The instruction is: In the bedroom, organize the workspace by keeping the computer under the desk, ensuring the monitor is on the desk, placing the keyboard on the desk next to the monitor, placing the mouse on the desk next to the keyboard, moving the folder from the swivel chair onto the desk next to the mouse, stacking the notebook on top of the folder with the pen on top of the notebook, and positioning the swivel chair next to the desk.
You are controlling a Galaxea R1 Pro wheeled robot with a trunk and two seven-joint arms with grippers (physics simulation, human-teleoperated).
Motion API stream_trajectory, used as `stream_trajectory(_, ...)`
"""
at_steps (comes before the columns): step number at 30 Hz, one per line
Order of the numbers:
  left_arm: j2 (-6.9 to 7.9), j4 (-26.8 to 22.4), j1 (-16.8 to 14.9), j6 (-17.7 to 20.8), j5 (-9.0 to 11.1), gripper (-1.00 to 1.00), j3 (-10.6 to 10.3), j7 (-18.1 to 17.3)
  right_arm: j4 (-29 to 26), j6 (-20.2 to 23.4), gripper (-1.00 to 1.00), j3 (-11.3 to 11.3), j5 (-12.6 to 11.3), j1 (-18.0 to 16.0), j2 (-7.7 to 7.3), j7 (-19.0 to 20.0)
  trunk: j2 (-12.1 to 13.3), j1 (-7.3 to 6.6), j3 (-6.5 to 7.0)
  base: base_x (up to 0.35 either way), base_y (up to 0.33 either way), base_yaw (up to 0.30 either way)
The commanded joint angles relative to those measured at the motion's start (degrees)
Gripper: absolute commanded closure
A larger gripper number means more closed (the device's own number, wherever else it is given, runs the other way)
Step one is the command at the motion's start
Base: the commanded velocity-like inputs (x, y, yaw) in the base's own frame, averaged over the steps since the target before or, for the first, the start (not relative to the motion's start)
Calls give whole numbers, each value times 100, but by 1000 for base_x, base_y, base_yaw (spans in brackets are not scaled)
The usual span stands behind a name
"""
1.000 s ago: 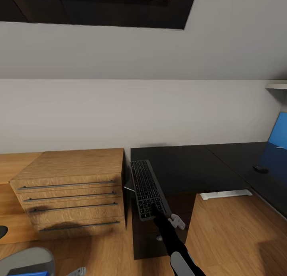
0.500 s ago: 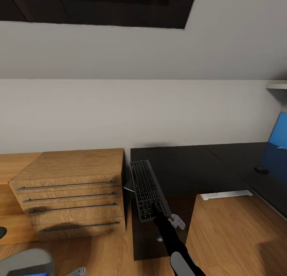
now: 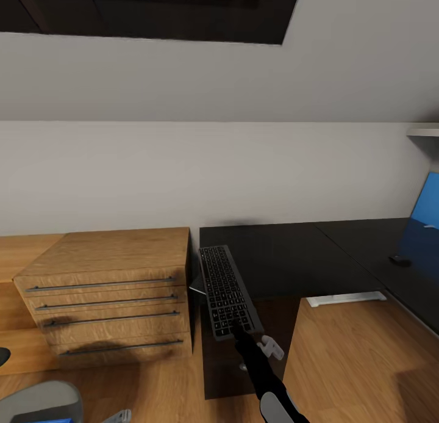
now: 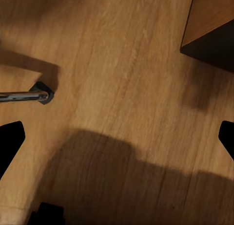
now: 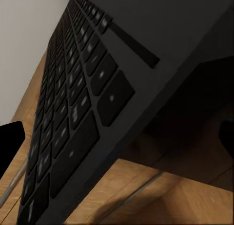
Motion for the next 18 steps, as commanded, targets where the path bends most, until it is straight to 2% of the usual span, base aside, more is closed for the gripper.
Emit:
stream_trajectory(1, 3, -7, -1, 33, 50, -100, -11, -15, 10, -39, -100, 22, -55, -6, -4, -13, -3, -1, -6, 0, 0, 0)
stream_trajectory(18, 3, -7, -1, 35, 50, -100, -5, -15, 51, -39, -100, 22, -65, -6, 4, -6, -3, -1, -6, 0, 0, 0)
